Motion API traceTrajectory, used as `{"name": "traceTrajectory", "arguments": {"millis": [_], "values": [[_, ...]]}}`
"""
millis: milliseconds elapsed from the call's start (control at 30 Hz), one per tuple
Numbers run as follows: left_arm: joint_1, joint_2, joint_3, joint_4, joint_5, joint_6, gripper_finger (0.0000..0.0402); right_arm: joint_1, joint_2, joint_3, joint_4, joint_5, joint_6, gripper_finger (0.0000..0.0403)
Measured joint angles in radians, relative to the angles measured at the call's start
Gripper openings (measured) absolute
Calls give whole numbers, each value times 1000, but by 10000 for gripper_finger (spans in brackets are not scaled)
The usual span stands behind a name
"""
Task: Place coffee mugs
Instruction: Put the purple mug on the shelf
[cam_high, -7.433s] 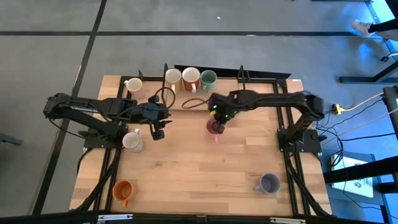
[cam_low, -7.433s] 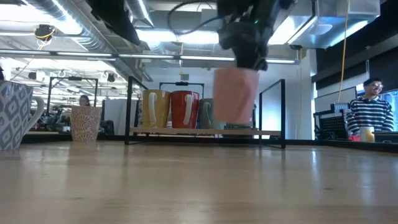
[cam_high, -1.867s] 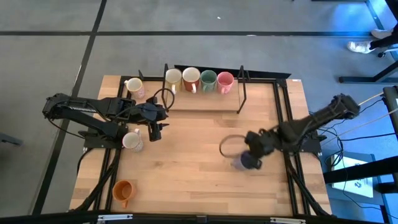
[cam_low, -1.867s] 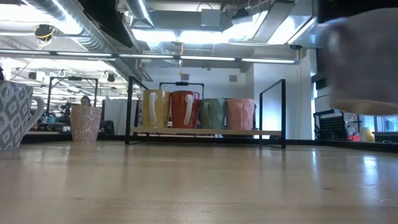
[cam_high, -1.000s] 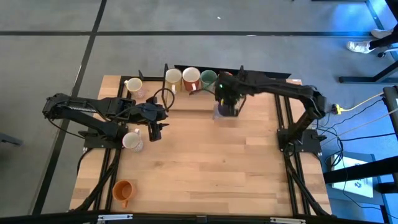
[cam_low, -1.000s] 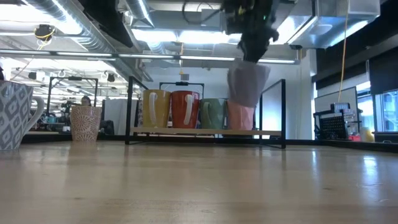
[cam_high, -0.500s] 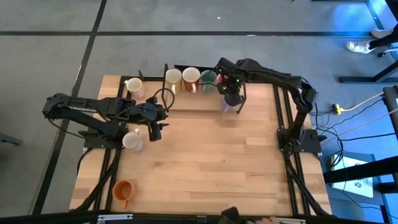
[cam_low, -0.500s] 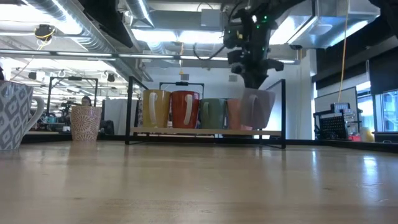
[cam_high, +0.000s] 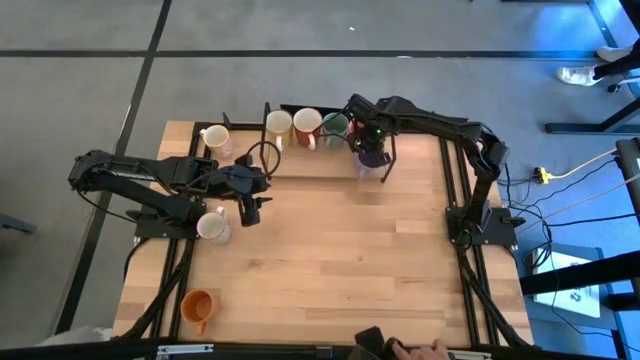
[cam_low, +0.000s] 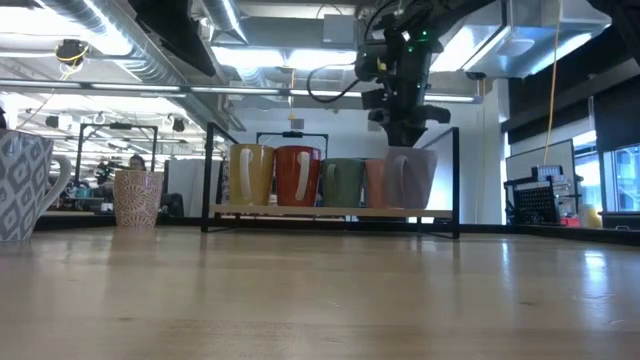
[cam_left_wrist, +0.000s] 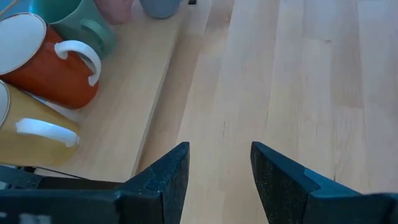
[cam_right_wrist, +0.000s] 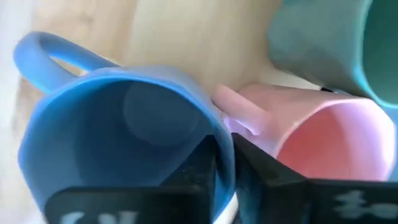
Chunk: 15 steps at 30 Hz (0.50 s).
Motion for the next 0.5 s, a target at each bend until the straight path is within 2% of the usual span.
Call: {"name": "traceTrajectory", "arguments": {"millis": [267,500], "values": [[0,0,0,0,28,0,166,0,0,0,12,62,-7,124],[0,0,0,-1,28,0,166,0,-4,74,-35,91,33,139]]}}
